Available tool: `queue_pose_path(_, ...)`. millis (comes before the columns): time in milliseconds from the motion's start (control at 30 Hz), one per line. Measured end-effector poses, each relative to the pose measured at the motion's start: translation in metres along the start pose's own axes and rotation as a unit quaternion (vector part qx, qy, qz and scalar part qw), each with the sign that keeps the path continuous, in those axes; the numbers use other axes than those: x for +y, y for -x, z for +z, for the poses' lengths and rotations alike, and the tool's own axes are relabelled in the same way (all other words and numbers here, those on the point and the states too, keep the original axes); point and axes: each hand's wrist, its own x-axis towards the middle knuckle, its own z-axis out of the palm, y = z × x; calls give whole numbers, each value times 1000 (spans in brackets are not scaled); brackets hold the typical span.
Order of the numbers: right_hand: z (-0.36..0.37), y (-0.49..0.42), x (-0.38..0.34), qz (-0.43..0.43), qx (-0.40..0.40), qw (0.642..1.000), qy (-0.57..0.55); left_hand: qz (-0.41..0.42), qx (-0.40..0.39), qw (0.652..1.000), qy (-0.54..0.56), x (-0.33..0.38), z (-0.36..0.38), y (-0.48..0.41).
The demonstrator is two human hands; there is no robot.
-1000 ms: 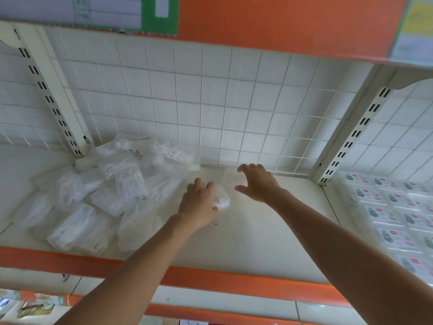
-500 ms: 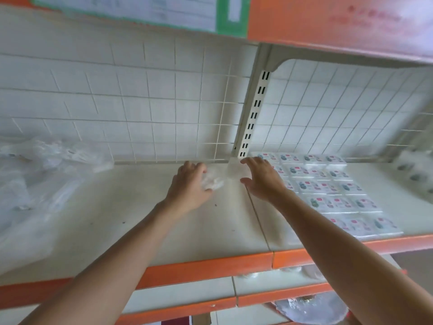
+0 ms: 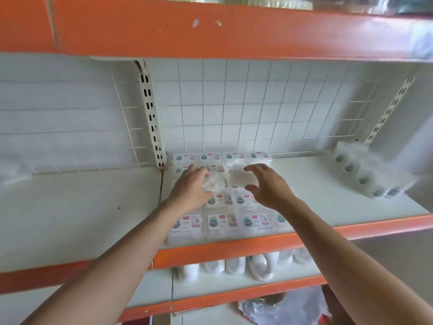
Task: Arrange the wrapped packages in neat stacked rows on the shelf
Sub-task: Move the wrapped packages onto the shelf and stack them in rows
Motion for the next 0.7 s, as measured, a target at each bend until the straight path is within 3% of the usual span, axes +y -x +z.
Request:
queue_pose_path(300, -4, -11, 27, -35, -7, 999, -15, -13, 6, 1000, -27, 25, 8, -11)
queue_pose_path(600, -8, -23, 22, -77, 2, 995, -69, 150, 58, 987, 11, 29, 8, -38)
queue_pose_path(700, -9, -26, 22, -95, 16, 989, -114, 166, 68, 983, 31, 27, 10, -44)
